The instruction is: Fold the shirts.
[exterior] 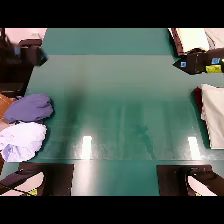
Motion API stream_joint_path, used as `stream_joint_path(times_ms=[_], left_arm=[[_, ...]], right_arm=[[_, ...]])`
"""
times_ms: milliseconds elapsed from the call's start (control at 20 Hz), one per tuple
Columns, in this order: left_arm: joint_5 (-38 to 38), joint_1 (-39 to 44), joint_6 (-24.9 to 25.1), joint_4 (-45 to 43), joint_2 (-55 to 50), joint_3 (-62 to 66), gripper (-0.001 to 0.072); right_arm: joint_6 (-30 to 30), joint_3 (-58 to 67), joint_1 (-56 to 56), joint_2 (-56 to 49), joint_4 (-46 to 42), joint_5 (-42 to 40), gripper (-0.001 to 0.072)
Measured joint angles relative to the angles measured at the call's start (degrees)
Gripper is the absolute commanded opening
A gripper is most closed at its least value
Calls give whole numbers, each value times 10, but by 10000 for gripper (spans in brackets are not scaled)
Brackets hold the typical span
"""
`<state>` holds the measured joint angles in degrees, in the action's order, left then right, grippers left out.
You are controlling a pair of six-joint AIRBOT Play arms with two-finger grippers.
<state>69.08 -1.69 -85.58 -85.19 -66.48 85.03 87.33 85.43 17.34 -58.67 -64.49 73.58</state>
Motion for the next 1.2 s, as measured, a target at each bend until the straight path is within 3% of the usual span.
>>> stream_joint_path(times_ms=[100, 450, 550, 600, 650, 950, 1200], left_arm=[[-1, -36, -10, -29, 0, -62, 619], [-110, -128, -37, -69, -28, -269, 613], [-121, -136, -43, -71, -38, -286, 262], [-122, -139, -46, -73, -41, -288, 179], [-120, -141, -49, -72, -42, -287, 22], [-102, -144, -54, -61, 26, -198, 24], [-81, -131, -12, 34, 141, -29, 22]], right_arm=[[0, 0, 0, 0, 0, 0, 22], [0, 0, 0, 0, 0, -1, 22], [0, 0, 0, 0, 0, -1, 22], [0, 0, 0, 0, 0, -2, 22], [0, 0, 0, 0, 0, -2, 22], [0, 23, 0, 0, 0, -18, 22], [0, 106, 0, 0, -2, -48, 22]])
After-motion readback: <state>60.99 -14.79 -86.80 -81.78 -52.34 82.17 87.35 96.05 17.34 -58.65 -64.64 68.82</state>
